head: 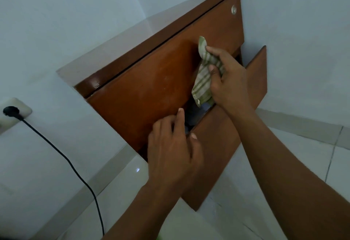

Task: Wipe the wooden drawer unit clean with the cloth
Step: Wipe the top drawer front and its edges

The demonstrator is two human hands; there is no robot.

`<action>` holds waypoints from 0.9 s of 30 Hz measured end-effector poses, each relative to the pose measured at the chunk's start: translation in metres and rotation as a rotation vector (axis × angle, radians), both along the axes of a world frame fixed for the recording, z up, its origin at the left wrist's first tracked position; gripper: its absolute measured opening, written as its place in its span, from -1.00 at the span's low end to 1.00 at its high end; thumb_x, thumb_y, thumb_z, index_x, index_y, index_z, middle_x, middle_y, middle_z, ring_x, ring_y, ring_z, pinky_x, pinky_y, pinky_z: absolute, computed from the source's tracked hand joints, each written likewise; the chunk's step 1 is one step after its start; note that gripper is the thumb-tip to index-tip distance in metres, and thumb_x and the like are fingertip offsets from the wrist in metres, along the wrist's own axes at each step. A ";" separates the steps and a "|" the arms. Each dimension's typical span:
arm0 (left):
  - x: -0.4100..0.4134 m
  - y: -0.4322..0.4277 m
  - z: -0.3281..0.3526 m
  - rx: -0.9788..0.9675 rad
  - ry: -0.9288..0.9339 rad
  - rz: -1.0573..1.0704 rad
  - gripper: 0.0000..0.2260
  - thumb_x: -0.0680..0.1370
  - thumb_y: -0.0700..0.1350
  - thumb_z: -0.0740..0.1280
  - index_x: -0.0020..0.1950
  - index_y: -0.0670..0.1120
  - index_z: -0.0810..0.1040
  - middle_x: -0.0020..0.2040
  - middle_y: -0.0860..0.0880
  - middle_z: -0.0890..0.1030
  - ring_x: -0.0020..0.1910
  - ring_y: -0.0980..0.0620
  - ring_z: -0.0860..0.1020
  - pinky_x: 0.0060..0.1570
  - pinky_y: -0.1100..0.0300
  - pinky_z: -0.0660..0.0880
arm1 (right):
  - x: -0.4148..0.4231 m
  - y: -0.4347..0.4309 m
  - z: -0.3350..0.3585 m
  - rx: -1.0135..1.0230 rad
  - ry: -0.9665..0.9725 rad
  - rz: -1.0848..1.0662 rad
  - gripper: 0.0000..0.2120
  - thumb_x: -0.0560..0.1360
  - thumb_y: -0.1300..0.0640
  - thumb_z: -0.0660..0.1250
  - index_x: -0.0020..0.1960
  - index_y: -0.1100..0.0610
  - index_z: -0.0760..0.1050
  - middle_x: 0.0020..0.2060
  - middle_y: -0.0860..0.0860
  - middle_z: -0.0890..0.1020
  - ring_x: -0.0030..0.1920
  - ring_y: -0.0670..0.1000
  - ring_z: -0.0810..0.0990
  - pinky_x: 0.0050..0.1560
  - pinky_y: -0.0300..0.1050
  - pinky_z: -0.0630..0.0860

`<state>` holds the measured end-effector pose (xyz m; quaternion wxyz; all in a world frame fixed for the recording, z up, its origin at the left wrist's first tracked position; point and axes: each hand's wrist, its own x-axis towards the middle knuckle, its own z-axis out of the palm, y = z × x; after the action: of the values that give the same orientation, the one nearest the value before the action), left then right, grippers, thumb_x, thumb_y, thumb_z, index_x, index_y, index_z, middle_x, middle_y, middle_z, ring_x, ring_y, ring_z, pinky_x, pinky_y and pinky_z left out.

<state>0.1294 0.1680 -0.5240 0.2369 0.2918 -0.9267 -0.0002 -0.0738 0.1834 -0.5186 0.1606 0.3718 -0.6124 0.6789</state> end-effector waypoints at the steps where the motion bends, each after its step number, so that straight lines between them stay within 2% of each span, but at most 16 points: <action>1: 0.004 -0.006 0.007 -0.135 -0.018 -0.003 -0.42 0.55 0.06 0.11 0.56 -0.11 0.32 0.39 -0.13 0.49 0.42 -0.10 0.37 0.37 -0.16 0.37 | 0.007 0.008 0.001 -0.020 -0.034 -0.018 -0.61 0.58 0.35 0.24 0.38 0.16 0.49 0.29 0.01 0.59 0.26 -0.13 0.54 0.28 -0.36 0.46; 4: 0.021 -0.029 0.031 -0.539 -0.218 0.025 -0.41 0.55 0.00 0.11 0.56 -0.21 0.30 0.57 -0.26 0.30 0.59 -0.22 0.18 0.54 -0.22 0.09 | 0.044 0.025 0.000 -0.062 -0.030 -0.032 -0.61 0.58 0.38 0.24 0.37 0.19 0.49 0.25 0.00 0.59 0.22 -0.21 0.52 0.23 -0.48 0.40; 6: 0.032 -0.044 0.043 -0.705 -0.343 0.040 -0.40 0.59 -0.02 0.09 0.60 -0.23 0.19 0.63 -0.24 0.13 0.63 -0.20 0.04 0.56 -0.24 -0.02 | 0.073 0.026 -0.004 -0.021 0.066 0.072 -0.63 0.58 0.38 0.22 0.36 0.22 0.49 0.27 0.09 0.59 0.25 -0.13 0.54 0.29 -0.39 0.42; 7: 0.037 -0.050 0.046 -0.749 -0.371 0.041 -0.41 0.61 -0.01 0.07 0.62 -0.21 0.15 0.64 -0.22 0.08 0.64 -0.18 -0.01 0.56 -0.25 -0.04 | 0.085 0.026 -0.007 0.036 0.119 0.160 -0.65 0.59 0.31 0.20 0.36 0.22 0.49 0.29 0.13 0.58 0.27 -0.05 0.55 0.33 -0.29 0.46; 9: 0.044 -0.055 0.048 -0.786 -0.366 0.038 -0.42 0.66 0.04 0.06 0.63 -0.18 0.09 0.65 -0.19 0.03 0.64 -0.17 -0.04 0.57 -0.23 -0.04 | 0.102 0.026 -0.018 0.165 0.230 0.308 -0.61 0.59 0.15 0.16 0.37 0.19 0.48 0.31 0.15 0.56 0.30 0.07 0.55 0.33 -0.01 0.53; 10: 0.046 -0.056 0.047 -0.797 -0.348 0.040 -0.42 0.67 0.04 0.07 0.64 -0.18 0.08 0.65 -0.19 0.03 0.64 -0.17 -0.04 0.57 -0.22 -0.03 | 0.107 0.027 -0.026 0.201 0.284 0.343 -0.59 0.57 0.14 0.15 0.37 0.20 0.49 0.29 0.14 0.57 0.29 0.09 0.56 0.29 0.06 0.55; 13: 0.048 -0.059 0.041 -0.826 -0.306 0.062 -0.37 0.67 0.07 0.12 0.64 -0.21 0.03 0.65 -0.22 0.00 0.64 -0.18 -0.05 0.57 -0.19 -0.07 | 0.118 0.038 -0.049 0.211 0.384 0.365 -0.60 0.53 0.17 0.17 0.32 0.22 0.52 0.23 0.14 0.60 0.24 0.10 0.59 0.21 0.05 0.57; 16: 0.042 -0.060 0.035 -0.847 -0.294 0.072 -0.33 0.68 0.17 0.03 0.63 -0.24 -0.01 0.65 -0.22 -0.01 0.64 -0.19 -0.05 0.57 -0.15 -0.14 | 0.127 0.042 -0.067 0.254 0.517 0.329 -0.65 0.59 0.16 0.17 0.27 0.22 0.57 0.23 0.11 0.63 0.32 0.05 0.55 0.34 0.05 0.45; 20: 0.038 -0.058 0.032 -0.849 -0.275 0.050 -0.45 0.70 0.01 -0.17 0.63 -0.25 -0.02 0.65 -0.22 -0.02 0.64 -0.18 -0.05 0.58 -0.15 -0.17 | 0.122 0.033 -0.086 0.215 0.601 0.287 -0.65 0.64 0.09 0.15 0.28 0.22 0.57 0.25 0.12 0.62 0.41 0.06 0.47 0.41 0.14 0.37; 21: 0.037 -0.057 0.033 -0.843 -0.272 0.037 -0.45 0.70 0.00 -0.21 0.63 -0.25 -0.01 0.65 -0.22 -0.01 0.64 -0.18 -0.04 0.58 -0.15 -0.15 | 0.117 0.030 -0.090 0.189 0.606 0.257 -0.63 0.65 0.08 0.12 0.27 0.22 0.58 0.24 0.13 0.63 0.40 0.07 0.48 0.41 0.15 0.37; 23: 0.032 -0.057 0.035 -0.857 -0.284 0.019 -0.46 0.69 -0.03 -0.15 0.63 -0.24 -0.01 0.65 -0.22 -0.02 0.64 -0.17 -0.06 0.58 -0.15 -0.15 | 0.097 0.024 -0.096 0.142 0.586 0.159 -0.64 0.64 0.11 0.10 0.24 0.23 0.59 0.20 0.14 0.64 0.36 0.09 0.51 0.41 0.17 0.38; 25: 0.023 -0.058 0.038 -0.857 -0.307 0.011 -0.44 0.67 -0.04 -0.08 0.64 -0.23 -0.05 0.66 -0.21 -0.08 0.64 -0.15 -0.12 0.58 -0.13 -0.20 | 0.066 0.018 -0.097 0.119 0.533 0.055 -0.67 0.61 0.17 0.13 0.18 0.26 0.62 0.14 0.16 0.66 0.31 0.11 0.54 0.37 0.20 0.40; 27: 0.010 -0.057 0.043 -0.845 -0.339 0.009 -0.43 0.67 -0.01 -0.11 0.64 -0.22 -0.12 0.65 -0.20 -0.16 0.64 -0.14 -0.19 0.57 -0.12 -0.25 | 0.029 0.013 -0.095 0.113 0.462 -0.020 -0.68 0.60 0.20 0.13 0.12 0.28 0.62 0.09 0.18 0.66 0.28 0.14 0.55 0.36 0.21 0.40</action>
<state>0.1397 0.1108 -0.4814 0.1803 0.1695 -0.8698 0.4269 -0.0451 0.1962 -0.6138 0.2821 0.5195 -0.6002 0.5389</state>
